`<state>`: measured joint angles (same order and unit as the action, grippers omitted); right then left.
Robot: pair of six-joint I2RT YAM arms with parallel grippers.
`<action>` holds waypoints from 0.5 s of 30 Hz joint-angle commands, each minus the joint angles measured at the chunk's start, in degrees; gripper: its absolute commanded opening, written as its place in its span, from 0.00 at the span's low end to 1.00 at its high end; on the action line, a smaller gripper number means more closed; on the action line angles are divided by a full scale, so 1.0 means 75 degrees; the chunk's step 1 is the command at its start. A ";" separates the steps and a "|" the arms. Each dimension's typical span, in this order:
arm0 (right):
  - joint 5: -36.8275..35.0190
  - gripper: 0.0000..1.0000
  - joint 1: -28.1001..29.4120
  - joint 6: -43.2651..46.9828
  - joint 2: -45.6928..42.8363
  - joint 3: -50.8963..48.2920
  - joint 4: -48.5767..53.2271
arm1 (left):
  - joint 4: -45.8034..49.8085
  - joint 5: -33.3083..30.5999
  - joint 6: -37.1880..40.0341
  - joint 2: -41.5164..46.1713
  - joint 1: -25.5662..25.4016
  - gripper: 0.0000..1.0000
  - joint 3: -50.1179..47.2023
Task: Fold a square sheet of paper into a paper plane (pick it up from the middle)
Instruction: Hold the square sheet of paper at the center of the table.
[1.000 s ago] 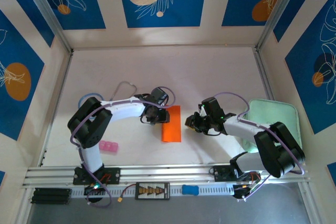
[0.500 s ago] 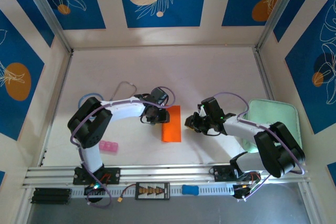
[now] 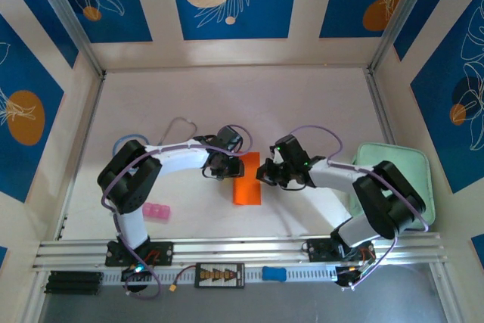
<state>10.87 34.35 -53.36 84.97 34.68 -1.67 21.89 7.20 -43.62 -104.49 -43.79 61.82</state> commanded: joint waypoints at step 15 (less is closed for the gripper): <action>-0.0541 0.00 0.0090 0.0688 0.1569 0.0134 0.0205 | -0.0227 -0.0379 -0.0112 -0.0340 0.0105 0.41 -0.0308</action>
<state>7.97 35.70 -50.89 93.73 38.11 -3.55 21.69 7.22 -44.07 -104.49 -43.77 61.76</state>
